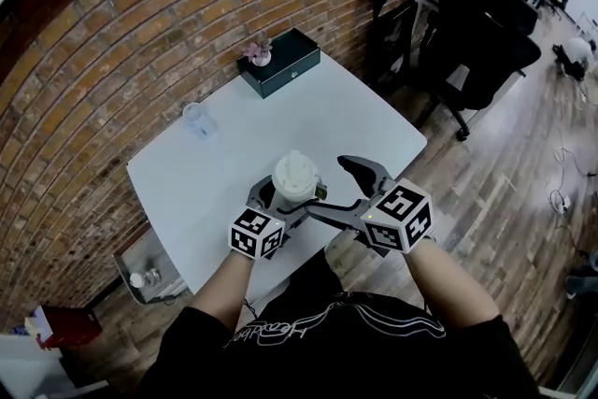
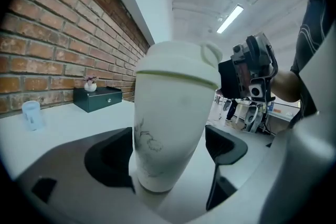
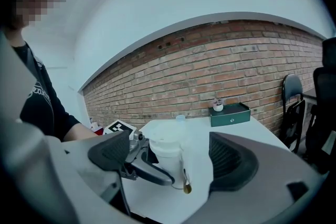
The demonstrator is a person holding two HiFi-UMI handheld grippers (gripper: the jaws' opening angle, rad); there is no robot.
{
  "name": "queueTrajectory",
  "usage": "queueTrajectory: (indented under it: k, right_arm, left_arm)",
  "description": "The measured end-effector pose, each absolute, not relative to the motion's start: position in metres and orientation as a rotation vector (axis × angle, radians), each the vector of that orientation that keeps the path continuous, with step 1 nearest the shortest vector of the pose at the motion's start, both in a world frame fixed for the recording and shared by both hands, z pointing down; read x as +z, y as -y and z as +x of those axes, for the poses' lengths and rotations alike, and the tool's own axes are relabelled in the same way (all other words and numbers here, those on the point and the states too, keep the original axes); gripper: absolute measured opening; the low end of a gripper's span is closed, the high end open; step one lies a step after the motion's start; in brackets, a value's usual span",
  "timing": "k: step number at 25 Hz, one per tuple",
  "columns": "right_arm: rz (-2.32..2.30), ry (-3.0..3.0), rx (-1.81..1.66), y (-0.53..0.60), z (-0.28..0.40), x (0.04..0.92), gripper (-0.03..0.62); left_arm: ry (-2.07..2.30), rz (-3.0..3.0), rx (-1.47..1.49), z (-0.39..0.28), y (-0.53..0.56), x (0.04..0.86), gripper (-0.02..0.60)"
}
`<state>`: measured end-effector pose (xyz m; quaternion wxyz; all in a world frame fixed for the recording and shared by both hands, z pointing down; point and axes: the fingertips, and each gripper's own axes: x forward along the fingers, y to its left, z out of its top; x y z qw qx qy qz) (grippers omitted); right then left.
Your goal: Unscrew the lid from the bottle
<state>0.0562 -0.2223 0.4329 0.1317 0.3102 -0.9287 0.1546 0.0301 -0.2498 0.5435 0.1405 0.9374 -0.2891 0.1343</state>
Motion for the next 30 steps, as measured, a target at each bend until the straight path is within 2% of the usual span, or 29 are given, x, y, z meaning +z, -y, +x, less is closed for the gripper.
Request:
queueTrajectory:
  k: [3, 5, 20, 25, 30]
  right_arm:
    - [0.876, 2.691, 0.414, 0.230, 0.046, 0.429, 0.451]
    - [0.848, 2.681, 0.400, 0.234, 0.040, 0.430, 0.451]
    - [0.707, 2.564, 0.305, 0.251, -0.001, 0.447, 0.448]
    - [0.722, 2.530, 0.293, 0.257, -0.003, 0.453, 0.381]
    - [0.698, 2.505, 0.298, 0.256, -0.003, 0.454, 0.382]
  left_arm:
    - [0.824, 2.717, 0.393, 0.033, 0.253, 0.543, 0.449]
    - [0.832, 2.727, 0.398, 0.031, 0.255, 0.544, 0.416]
    - [0.831, 2.756, 0.401, 0.032, 0.253, 0.544, 0.407]
    - [0.830, 2.762, 0.380, 0.032, 0.253, 0.543, 0.407]
    - [0.827, 2.761, 0.378, 0.032, 0.253, 0.543, 0.407]
